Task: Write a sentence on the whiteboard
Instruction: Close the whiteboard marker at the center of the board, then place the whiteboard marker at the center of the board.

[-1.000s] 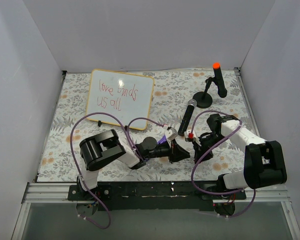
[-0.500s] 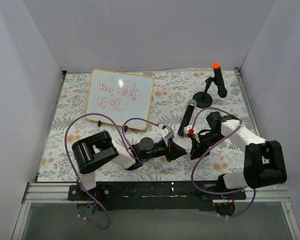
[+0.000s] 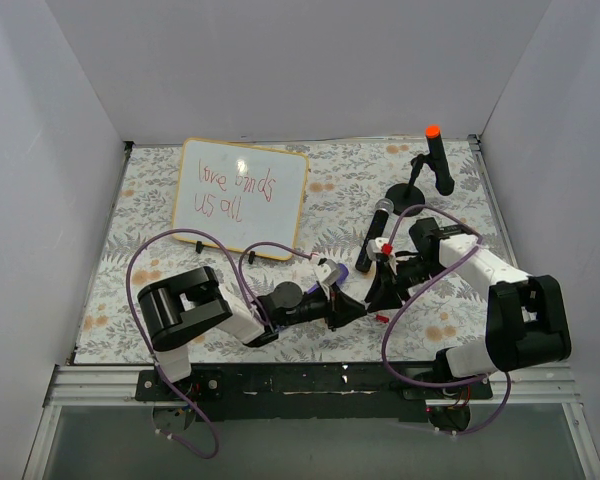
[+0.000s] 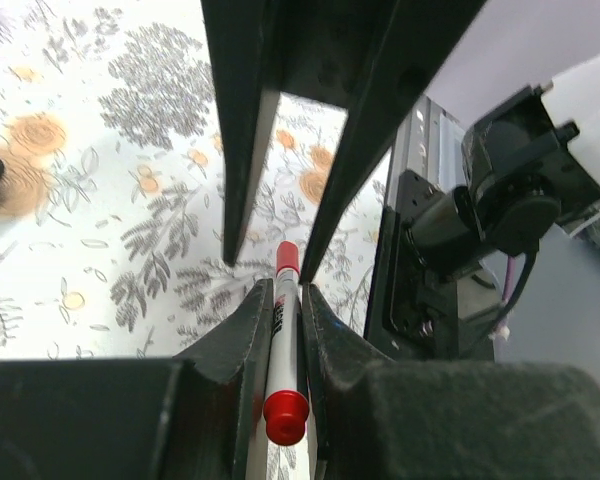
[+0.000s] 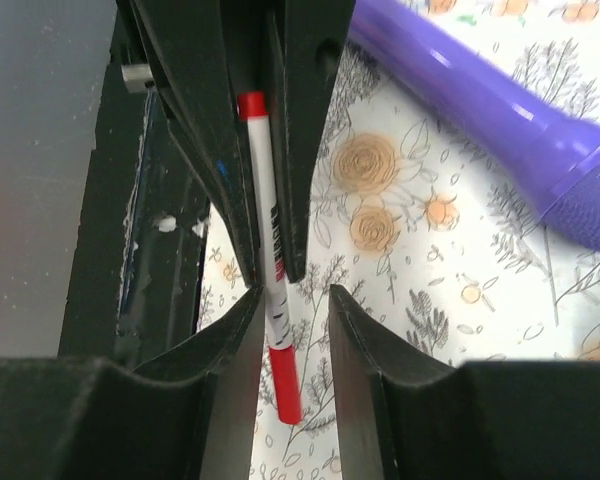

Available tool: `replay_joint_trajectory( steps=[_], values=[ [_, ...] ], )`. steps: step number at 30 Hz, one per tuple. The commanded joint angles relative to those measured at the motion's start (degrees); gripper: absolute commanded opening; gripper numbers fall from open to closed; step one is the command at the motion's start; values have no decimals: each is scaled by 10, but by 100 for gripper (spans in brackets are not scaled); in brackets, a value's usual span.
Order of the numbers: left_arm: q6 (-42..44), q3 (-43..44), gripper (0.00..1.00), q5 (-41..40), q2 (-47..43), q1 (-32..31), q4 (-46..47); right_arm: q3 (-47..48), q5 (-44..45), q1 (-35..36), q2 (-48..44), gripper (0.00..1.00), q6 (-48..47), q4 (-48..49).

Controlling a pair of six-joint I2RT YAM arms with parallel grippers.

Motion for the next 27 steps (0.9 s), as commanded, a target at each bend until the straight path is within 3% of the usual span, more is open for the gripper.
replay_joint_trajectory(
  steps=[1,7,27],
  values=[
    [1,-15,0,8,-25,-4,-9,39,-93,4,12,40,-42,-16],
    [-6,-31,0,-1,-41,5,0,50,-85,11,40,42,-86,-63],
    [-10,-94,0,-15,-124,26,-13,38,-50,18,38,44,-51,-22]
  ],
)
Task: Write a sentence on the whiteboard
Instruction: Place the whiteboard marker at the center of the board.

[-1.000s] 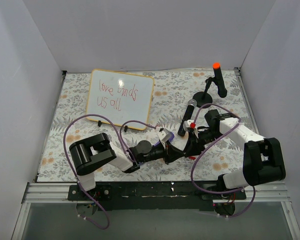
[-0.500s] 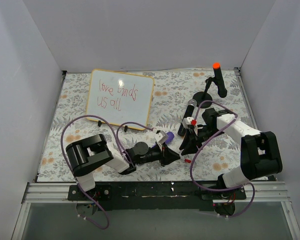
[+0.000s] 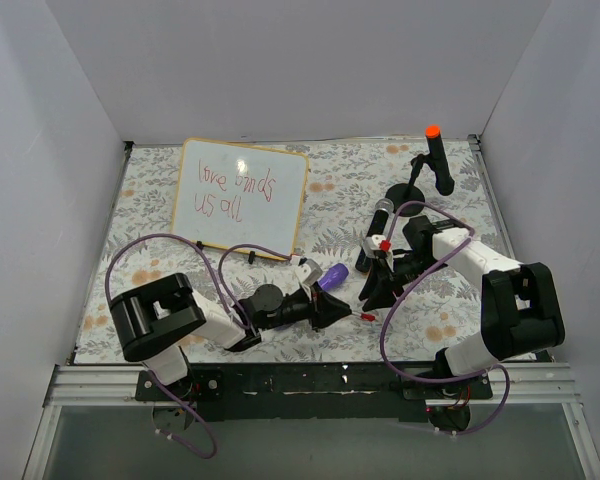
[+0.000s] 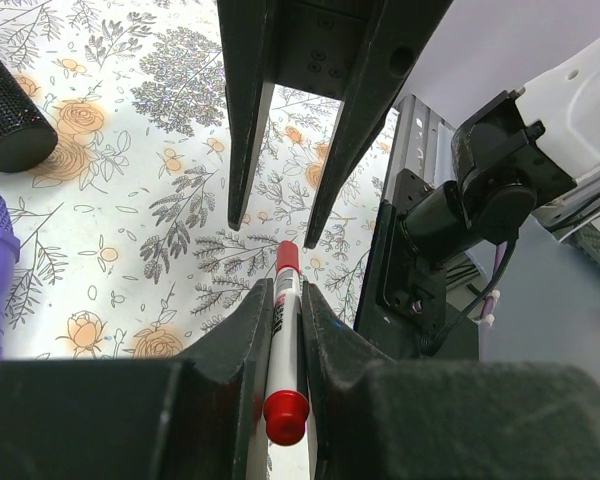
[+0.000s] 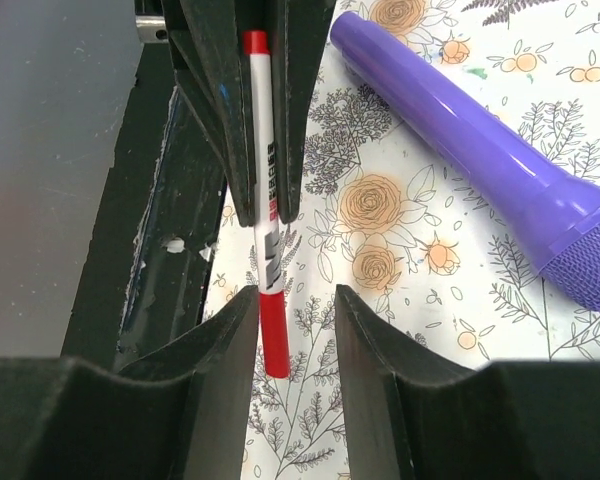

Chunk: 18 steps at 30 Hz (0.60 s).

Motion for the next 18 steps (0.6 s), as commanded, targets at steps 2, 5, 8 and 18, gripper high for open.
replay_joint_trajectory(
  steps=[2,5,8,18],
  values=[
    [-1,-18,0,-14,-48,8,-15,7,5,3,-6,44,10,14],
    [-12,-34,0,-19,-79,14,-36,6,19,2,-16,44,23,27],
    [-25,-50,0,-30,-120,21,-70,9,23,-8,-24,45,25,28],
    [-110,-107,0,-36,-329,106,-220,14,4,-56,-38,46,6,4]
  ],
)
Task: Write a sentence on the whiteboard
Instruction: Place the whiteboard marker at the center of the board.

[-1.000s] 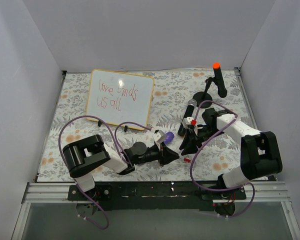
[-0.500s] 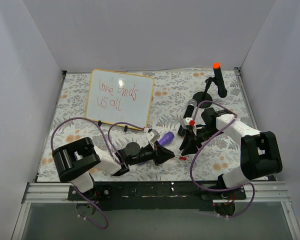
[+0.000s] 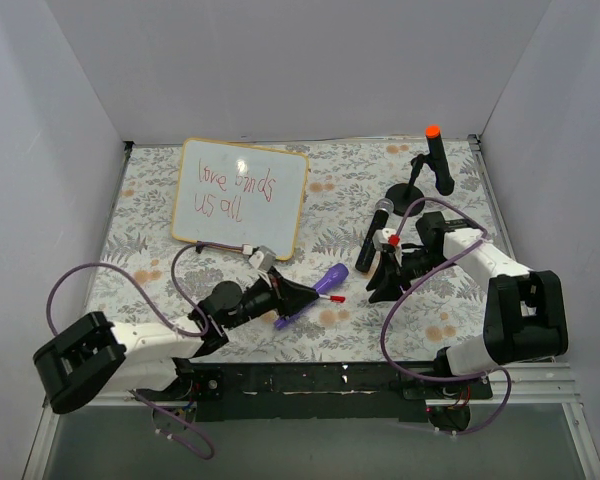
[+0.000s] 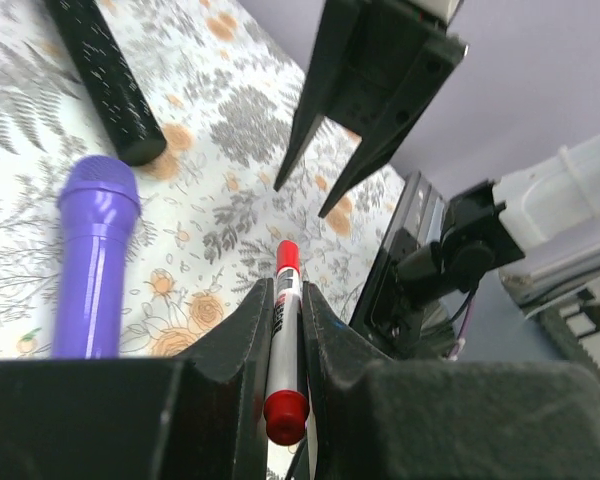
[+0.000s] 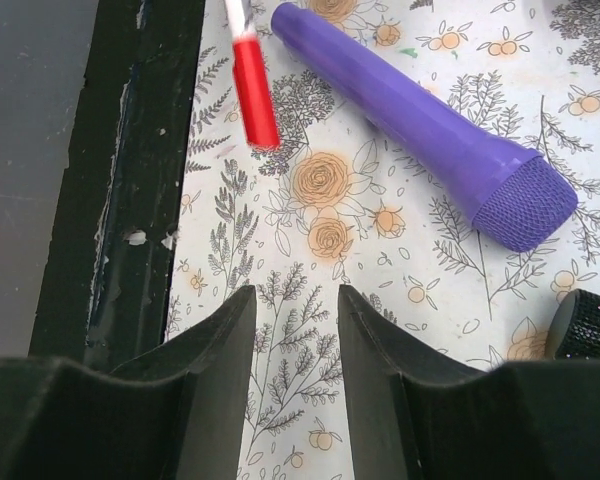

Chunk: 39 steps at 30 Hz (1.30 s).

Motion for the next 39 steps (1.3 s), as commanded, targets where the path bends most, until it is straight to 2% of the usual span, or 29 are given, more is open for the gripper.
replay_joint_trajectory(
  steps=[1,6,10,14,22,27,31,39],
  values=[
    [-52,-28,0,-17,-107,45,-99,14,-15,-14,-18,46,-11,-17],
    [-99,-53,0,-50,-227,106,-198,12,-16,-21,-19,46,-10,-16],
    [-158,-83,0,-76,-289,149,-284,9,-13,-26,-20,46,-8,-15],
    [-230,-115,2,-117,-338,181,-328,6,-13,-29,-21,46,-7,-14],
    [-281,-135,9,-110,-330,228,-389,1,-10,-36,-24,46,-4,-10],
    [-284,-120,14,-113,-317,237,-431,-1,-8,-39,-28,46,-4,-9],
    [-310,-124,15,-132,-339,238,-480,-3,-6,-42,-28,46,-4,-8],
    [-329,-106,49,-168,-407,239,-576,-5,1,-46,-30,47,-2,-6]
  ],
)
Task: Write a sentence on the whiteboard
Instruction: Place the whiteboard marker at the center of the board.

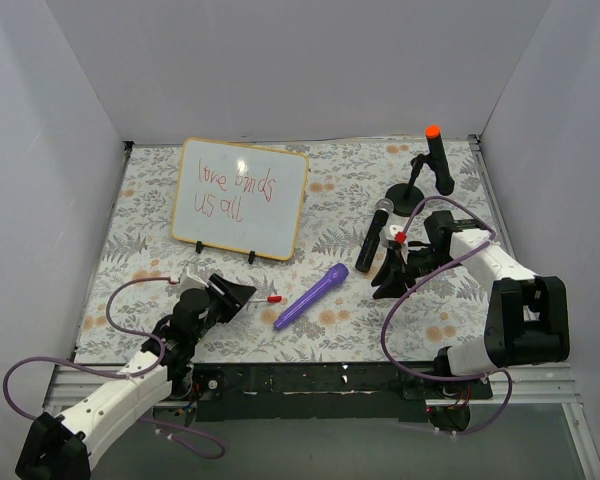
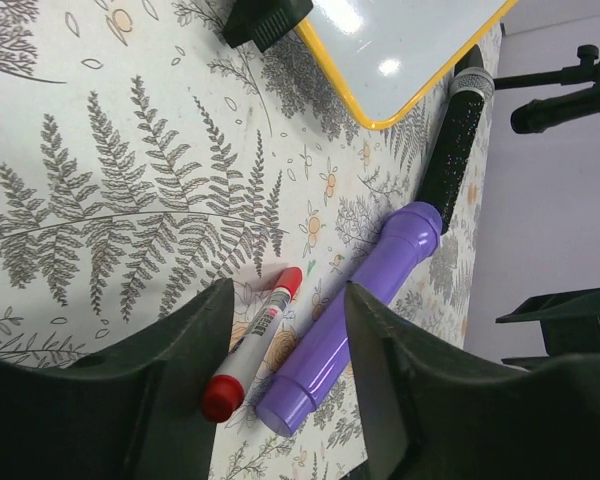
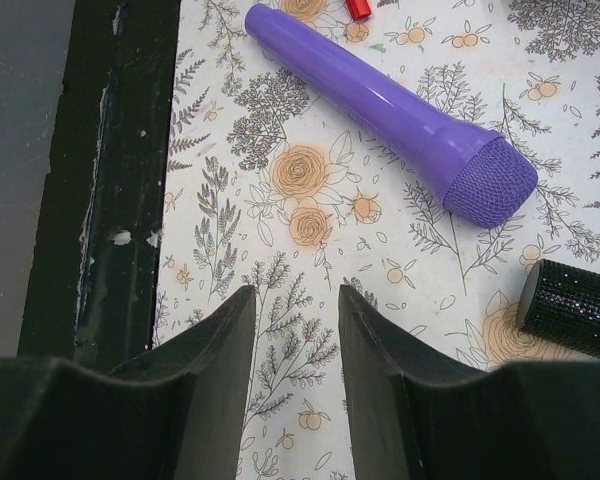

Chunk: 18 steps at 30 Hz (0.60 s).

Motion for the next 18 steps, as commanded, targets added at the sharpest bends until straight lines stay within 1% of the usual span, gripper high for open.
replay_joint_trajectory(
  steps=[1,5,6,9,13,18],
  values=[
    [-14,13,51,-34,-31,3,-75,-5,-1,-8,-17,47,-2,-6],
    [-3,36,60,-42,-40,2,-105,-8,-1,-18,-26,47,-2,-6],
    [1,42,66,-44,-41,3,-121,-8,-1,-21,-30,47,-1,-6],
    [14,64,69,-53,-44,3,-154,-10,-1,-29,-36,47,-2,-5],
    [17,86,77,-65,-49,3,-192,-11,-2,-39,-43,47,0,-5],
    [7,110,82,-69,-42,3,-244,-14,-2,-49,-50,47,2,-1]
  ],
)
